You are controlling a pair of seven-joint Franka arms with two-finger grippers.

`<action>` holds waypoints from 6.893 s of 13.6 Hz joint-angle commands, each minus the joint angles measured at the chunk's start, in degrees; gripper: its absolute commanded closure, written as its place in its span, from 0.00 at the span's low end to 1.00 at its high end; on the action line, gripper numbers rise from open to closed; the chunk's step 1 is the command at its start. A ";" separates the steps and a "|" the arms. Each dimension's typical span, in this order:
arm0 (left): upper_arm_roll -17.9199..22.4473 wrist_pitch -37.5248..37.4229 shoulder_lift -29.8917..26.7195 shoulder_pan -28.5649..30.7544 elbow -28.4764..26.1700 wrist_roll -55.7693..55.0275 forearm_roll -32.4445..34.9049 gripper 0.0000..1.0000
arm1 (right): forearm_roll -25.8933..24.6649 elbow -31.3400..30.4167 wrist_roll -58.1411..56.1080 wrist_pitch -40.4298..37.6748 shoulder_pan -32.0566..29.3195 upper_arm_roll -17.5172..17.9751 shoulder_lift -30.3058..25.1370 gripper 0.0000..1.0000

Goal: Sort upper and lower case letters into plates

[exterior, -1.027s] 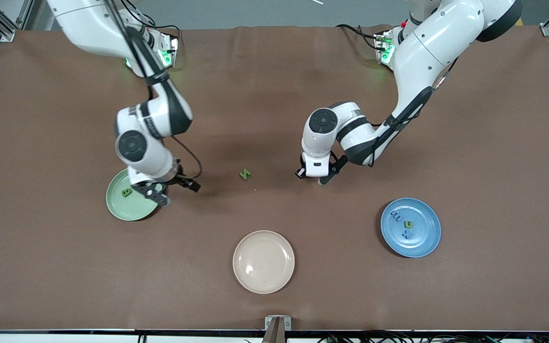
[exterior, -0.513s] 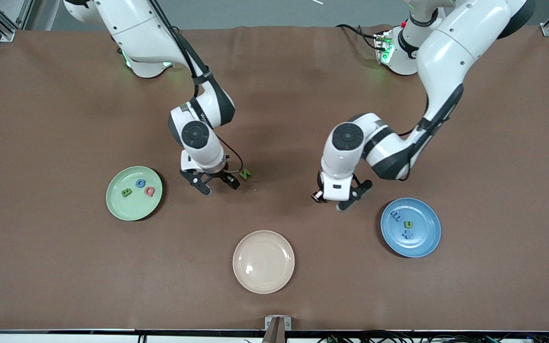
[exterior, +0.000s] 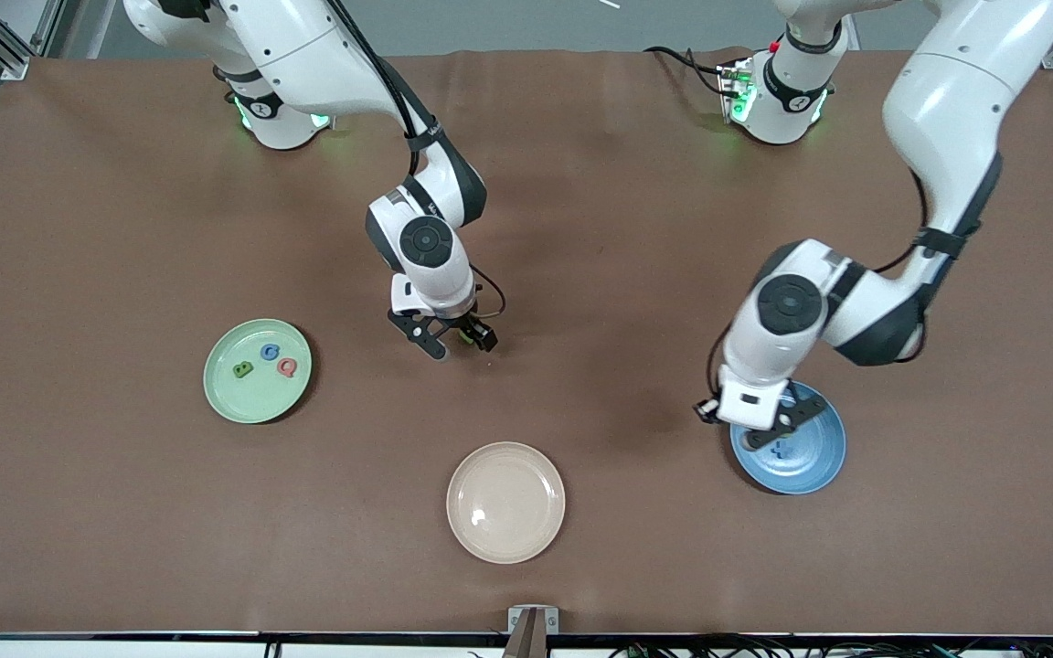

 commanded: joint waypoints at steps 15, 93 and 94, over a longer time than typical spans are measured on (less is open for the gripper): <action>4.54 3.41 4.34 9.38 0.97 22.91 1.15 0.00 | -0.20 1.12 -1.77 0.46 -1.97 -0.71 0.86 1.00; 27.83 -45.81 -41.81 -8.46 6.42 60.88 -37.00 0.00 | -5.83 33.02 -77.28 -60.10 -43.82 -0.80 -16.19 0.00; 27.83 -45.81 -41.81 -8.46 6.42 60.97 -37.17 0.00 | -5.65 33.02 -77.45 -60.10 -43.82 -0.80 -16.37 0.00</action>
